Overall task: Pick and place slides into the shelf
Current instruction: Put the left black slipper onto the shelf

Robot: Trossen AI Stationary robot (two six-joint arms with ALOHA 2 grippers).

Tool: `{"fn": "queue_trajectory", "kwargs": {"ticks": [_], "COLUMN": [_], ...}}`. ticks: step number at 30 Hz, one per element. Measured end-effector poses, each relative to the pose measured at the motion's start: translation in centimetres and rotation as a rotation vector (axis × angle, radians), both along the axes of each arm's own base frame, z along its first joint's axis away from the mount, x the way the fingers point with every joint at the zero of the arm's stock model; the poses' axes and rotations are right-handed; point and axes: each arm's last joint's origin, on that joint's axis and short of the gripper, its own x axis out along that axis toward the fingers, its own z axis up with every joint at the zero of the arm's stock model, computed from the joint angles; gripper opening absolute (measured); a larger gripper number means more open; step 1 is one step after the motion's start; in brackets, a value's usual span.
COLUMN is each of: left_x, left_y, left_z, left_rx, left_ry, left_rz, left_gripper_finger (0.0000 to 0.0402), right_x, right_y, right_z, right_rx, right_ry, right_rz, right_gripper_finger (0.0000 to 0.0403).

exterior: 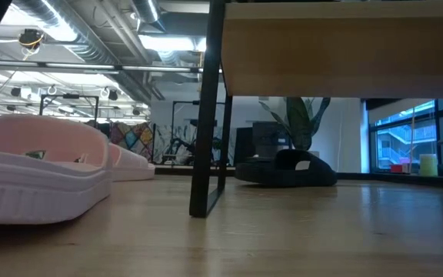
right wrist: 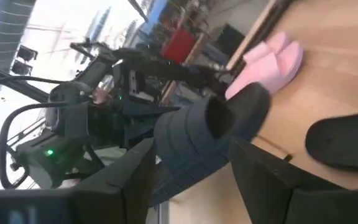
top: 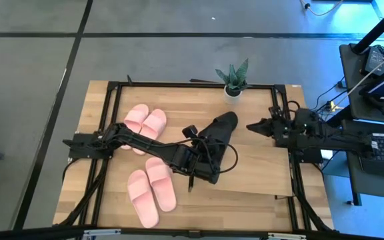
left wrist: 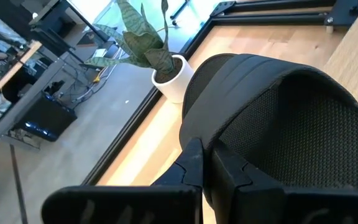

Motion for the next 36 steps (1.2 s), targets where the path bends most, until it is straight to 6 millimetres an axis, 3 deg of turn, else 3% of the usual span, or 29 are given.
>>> {"fn": "queue_trajectory", "kwargs": {"ticks": [10,19,24,29,36], "left_x": [0.0,-0.1,-0.1,-0.1,-0.1], "left_y": [0.0,-0.2,-0.3,-0.2,-0.2], "left_z": [0.0,0.0,0.1,0.1,0.2], "left_rx": [0.007,0.016,0.026,0.053,0.078], "left_ry": [0.008,0.021,0.018,0.030,0.027], "left_rz": [-0.005,-0.017,-0.014,-0.015,-0.006], "left_gripper_finger": [0.0001,0.0001,0.0001,0.0001,0.0001], "right_x": [3.3,6.3,7.1,8.0,9.6], "right_y": [-2.2,-6.6,-9.7,-12.5,-13.3], "right_z": [4.1,6.4,5.7,3.4,1.8], "right_rx": [-0.056,-0.072,0.025,0.150,0.160], "right_ry": [0.365,0.501,0.504,0.487,0.496], "right_rz": [0.134,0.318,0.417,0.458,0.489], "right_gripper_finger": [0.0199,0.0199,0.0200,0.0200,0.0200]}}
